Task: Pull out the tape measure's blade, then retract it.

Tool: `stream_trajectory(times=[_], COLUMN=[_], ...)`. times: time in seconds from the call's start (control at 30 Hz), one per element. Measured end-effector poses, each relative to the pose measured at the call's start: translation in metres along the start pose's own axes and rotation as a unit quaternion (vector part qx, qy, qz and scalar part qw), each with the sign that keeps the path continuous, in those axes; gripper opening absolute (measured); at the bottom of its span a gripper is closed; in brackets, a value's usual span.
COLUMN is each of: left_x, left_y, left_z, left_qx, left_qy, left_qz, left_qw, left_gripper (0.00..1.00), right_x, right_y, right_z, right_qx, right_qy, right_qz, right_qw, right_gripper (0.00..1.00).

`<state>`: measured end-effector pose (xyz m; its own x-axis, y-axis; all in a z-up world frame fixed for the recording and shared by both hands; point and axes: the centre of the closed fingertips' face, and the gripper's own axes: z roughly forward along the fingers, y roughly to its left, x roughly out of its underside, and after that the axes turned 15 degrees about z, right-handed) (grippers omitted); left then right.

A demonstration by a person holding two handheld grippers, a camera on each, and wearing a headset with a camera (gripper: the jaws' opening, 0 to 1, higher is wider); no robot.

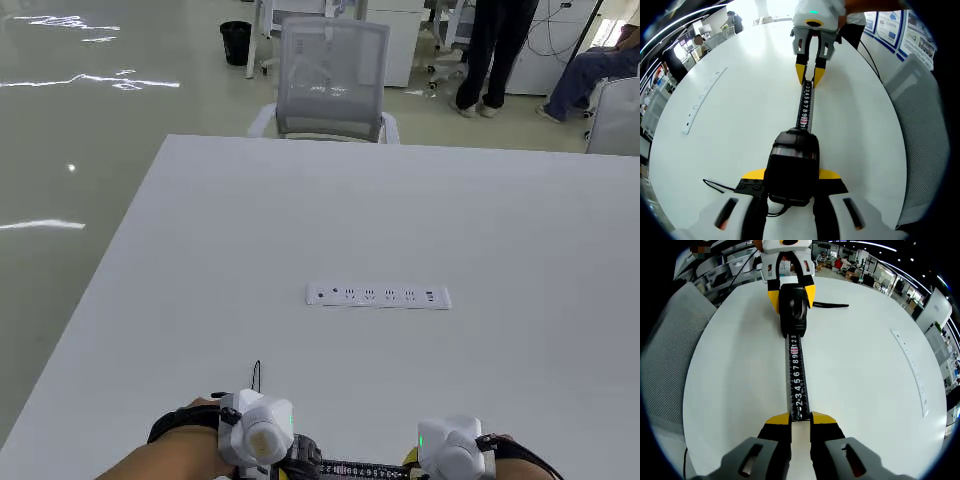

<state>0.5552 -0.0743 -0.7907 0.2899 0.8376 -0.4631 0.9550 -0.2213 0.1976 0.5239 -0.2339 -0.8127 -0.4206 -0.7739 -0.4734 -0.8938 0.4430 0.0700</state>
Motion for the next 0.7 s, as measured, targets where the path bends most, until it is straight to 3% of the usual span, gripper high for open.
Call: stream_trajectory(times=[0.7], left_x=[0.0], left_y=[0.0], left_z=[0.0], left_qx=[0.001], left_qy=[-0.001], left_qz=[-0.002], left_qw=[1.0], left_gripper=[0.3], right_x=[0.011], right_y=[-0.005], right_z=[-0.001], right_qx=[0.001], right_qy=[0.003], right_qz=[0.004], right_qw=[1.0], right_gripper=[0.11])
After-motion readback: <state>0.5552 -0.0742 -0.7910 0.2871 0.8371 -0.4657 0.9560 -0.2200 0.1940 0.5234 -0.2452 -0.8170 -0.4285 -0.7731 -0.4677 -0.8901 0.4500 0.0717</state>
